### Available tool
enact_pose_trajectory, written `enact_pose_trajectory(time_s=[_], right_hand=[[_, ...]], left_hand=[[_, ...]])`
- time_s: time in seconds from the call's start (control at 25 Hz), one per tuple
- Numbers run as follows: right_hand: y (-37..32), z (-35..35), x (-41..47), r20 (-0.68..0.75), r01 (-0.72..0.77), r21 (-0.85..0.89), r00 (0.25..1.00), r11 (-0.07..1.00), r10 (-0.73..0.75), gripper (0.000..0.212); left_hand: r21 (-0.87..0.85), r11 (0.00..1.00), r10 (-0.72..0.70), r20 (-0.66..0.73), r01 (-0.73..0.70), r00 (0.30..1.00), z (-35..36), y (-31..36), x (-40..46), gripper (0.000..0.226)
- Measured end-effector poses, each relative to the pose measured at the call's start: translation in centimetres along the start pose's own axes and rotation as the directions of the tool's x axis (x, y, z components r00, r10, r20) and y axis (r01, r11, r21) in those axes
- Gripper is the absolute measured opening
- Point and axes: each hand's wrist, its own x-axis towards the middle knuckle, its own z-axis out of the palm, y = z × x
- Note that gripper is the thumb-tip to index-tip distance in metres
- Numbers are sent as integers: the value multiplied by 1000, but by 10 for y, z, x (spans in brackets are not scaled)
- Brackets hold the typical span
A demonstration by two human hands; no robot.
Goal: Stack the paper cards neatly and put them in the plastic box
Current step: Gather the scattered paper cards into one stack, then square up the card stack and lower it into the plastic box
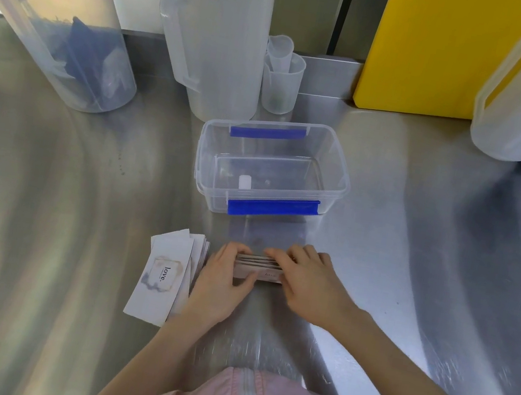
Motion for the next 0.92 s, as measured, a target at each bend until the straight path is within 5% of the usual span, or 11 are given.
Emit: enact_pose_trajectory(time_s=[0.2,0.28,0.44,0.6,0.76,0.92], right_hand=[[-3,29,1,-71,-49,14,996,999,50,56],[4,27,2,-113,-19,236,992,971,47,59],[18,27,-9,-121,-113,731,949,673,291,65],[17,40,-18,-56,-165,749,949,642,309,66],[6,41,-10,-184,-131,716,912,686,367,55],[7,40,-11,-194,-160,559,929,813,316,55]], left_hand=[[63,998,9,-6,-8,1000,14,-8,0,28],[84,996,25,16,-26,1000,13,-11,4,25],[-2,1000,-27,15,27,1000,12,-15,5,35],[-187,962,-208,-31,198,978,20,-16,-1,43],[-231,956,-206,-101,178,973,26,-10,-1,31],[-90,962,-265,-80,258,961,29,-15,3,36]])
